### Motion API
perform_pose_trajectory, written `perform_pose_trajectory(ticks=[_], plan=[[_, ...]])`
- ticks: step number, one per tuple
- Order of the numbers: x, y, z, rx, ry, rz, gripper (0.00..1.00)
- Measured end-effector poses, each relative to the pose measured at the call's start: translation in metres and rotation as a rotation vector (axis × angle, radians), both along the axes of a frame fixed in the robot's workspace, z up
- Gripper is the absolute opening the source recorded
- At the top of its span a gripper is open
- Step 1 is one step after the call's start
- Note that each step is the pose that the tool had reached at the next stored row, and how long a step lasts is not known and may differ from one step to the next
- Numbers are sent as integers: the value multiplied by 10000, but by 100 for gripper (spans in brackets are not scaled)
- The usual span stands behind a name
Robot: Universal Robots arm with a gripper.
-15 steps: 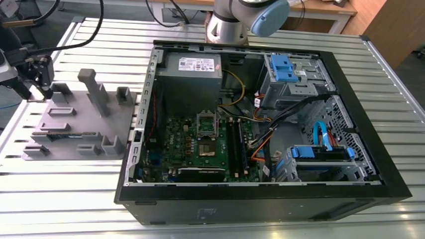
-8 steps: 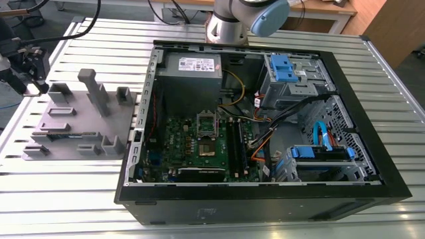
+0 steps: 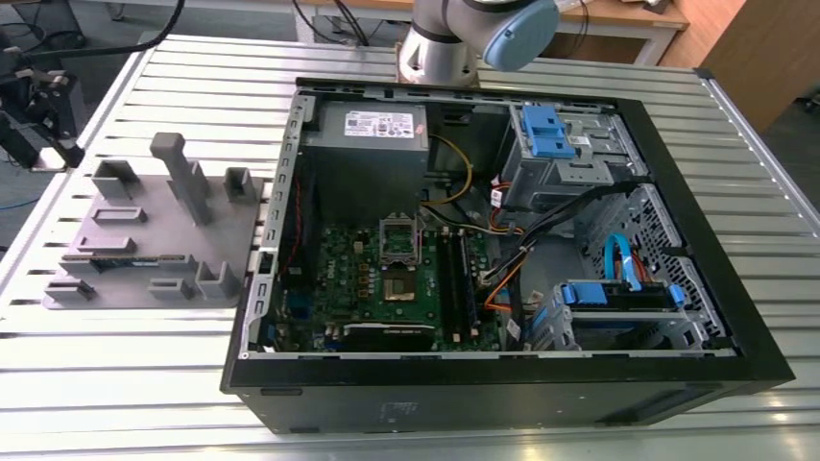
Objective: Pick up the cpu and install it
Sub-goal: 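Pick up the cpu and move it towards the insertion slot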
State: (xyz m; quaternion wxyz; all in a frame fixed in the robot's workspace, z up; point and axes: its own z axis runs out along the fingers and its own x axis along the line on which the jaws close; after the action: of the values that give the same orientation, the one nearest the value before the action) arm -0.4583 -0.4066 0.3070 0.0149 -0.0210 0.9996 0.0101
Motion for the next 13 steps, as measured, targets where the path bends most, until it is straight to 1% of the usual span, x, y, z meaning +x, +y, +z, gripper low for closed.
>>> perform_pose_trajectory(ticks=[4, 7, 13], plan=[[0, 0, 130, -1, 1, -1, 47], [0, 0, 216, -1, 1, -1, 47], [0, 0, 365, -1, 1, -1, 47]])
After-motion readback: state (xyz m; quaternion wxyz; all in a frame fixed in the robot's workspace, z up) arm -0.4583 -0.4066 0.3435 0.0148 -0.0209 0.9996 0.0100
